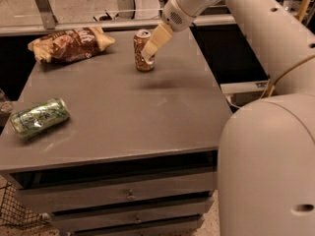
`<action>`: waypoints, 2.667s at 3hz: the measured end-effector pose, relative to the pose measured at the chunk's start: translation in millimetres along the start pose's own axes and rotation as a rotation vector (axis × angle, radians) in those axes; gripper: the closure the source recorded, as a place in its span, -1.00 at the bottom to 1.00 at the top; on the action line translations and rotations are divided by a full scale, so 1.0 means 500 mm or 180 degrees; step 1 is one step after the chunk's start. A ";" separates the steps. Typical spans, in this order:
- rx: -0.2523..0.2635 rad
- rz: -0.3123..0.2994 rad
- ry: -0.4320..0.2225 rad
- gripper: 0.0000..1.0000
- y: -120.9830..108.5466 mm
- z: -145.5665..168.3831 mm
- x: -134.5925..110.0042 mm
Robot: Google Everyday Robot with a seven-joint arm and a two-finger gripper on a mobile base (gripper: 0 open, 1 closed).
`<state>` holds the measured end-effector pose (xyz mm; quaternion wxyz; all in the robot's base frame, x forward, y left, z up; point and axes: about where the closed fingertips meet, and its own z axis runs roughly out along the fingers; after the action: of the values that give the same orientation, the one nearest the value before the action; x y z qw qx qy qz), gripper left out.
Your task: Pick orange can
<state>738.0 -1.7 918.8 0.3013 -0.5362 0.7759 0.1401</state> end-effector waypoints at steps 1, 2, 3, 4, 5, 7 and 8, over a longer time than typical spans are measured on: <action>-0.0203 -0.0105 0.0003 -1.00 0.006 0.037 -0.015; -0.0232 -0.0119 0.0034 -1.00 0.006 0.042 -0.020; -0.0264 -0.0052 0.0102 -0.65 0.004 0.049 -0.014; -0.0266 -0.0034 0.0181 -0.17 0.001 0.057 -0.011; -0.0263 -0.0046 0.0211 0.30 0.001 0.062 -0.015; -0.0146 -0.0121 0.0059 1.00 -0.001 0.015 -0.042; -0.0020 -0.0130 -0.0015 1.00 -0.007 -0.032 -0.044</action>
Offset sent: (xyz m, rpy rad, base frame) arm 0.0114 0.0153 -0.0032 0.0101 0.0365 0.0797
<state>741.4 4.6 945.1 0.3043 -0.5525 0.7637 0.1376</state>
